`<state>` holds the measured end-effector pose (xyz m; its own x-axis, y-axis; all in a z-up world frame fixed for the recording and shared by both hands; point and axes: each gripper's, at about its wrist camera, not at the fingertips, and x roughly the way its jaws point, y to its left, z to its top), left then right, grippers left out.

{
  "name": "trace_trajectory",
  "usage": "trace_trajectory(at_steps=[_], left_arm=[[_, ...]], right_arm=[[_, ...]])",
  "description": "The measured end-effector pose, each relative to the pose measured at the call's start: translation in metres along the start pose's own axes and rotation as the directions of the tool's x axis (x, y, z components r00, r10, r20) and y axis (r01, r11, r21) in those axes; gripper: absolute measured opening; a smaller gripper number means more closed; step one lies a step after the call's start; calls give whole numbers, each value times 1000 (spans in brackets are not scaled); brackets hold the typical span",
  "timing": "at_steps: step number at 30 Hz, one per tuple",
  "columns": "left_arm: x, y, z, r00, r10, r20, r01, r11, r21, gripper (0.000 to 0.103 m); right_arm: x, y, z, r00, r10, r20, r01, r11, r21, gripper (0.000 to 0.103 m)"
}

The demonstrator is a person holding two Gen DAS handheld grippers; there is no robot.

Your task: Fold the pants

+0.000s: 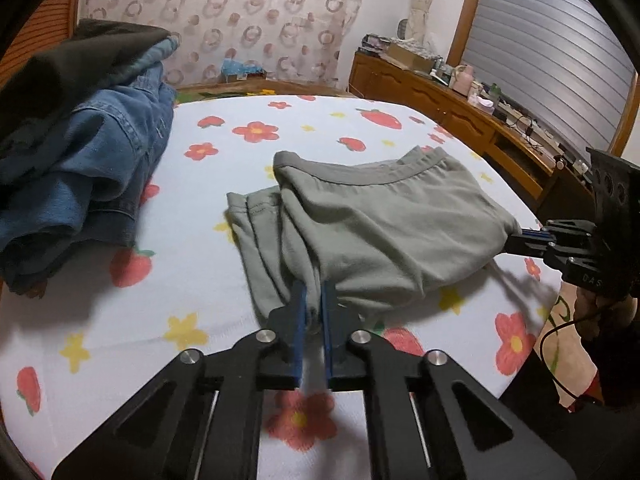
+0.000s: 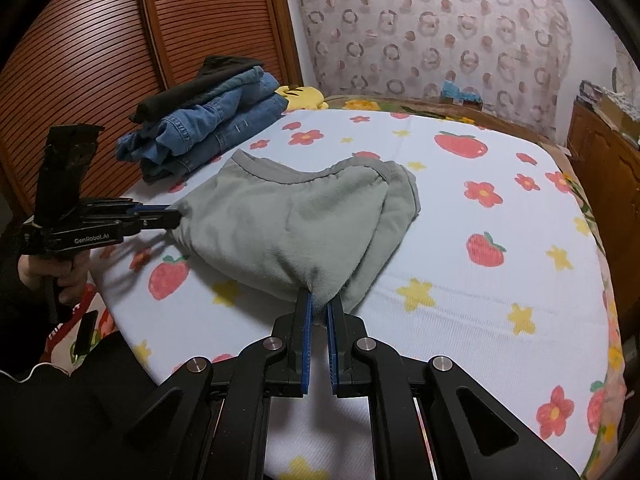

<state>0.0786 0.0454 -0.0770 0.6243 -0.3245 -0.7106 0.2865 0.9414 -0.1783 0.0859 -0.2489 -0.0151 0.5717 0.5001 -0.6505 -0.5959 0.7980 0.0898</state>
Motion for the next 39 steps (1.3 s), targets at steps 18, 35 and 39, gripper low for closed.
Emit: trace_trajectory(at_steps=[18,35,39], left_arm=[[-18,-1,-5,999,31,32,-30,999,-35,6],[-39,-18,14,992,94,81,-97,995,36,47],[-38,-20,15,992,84,89,-88,995,41,69]], right_arm=[[-4,2,-4,1000,-3,4,3,1000,-9,7],[-25,2,-3,999,-4,43,5,1000,-12,7],[-29,2,-3,999,-7,47,7,1000,-15,9]])
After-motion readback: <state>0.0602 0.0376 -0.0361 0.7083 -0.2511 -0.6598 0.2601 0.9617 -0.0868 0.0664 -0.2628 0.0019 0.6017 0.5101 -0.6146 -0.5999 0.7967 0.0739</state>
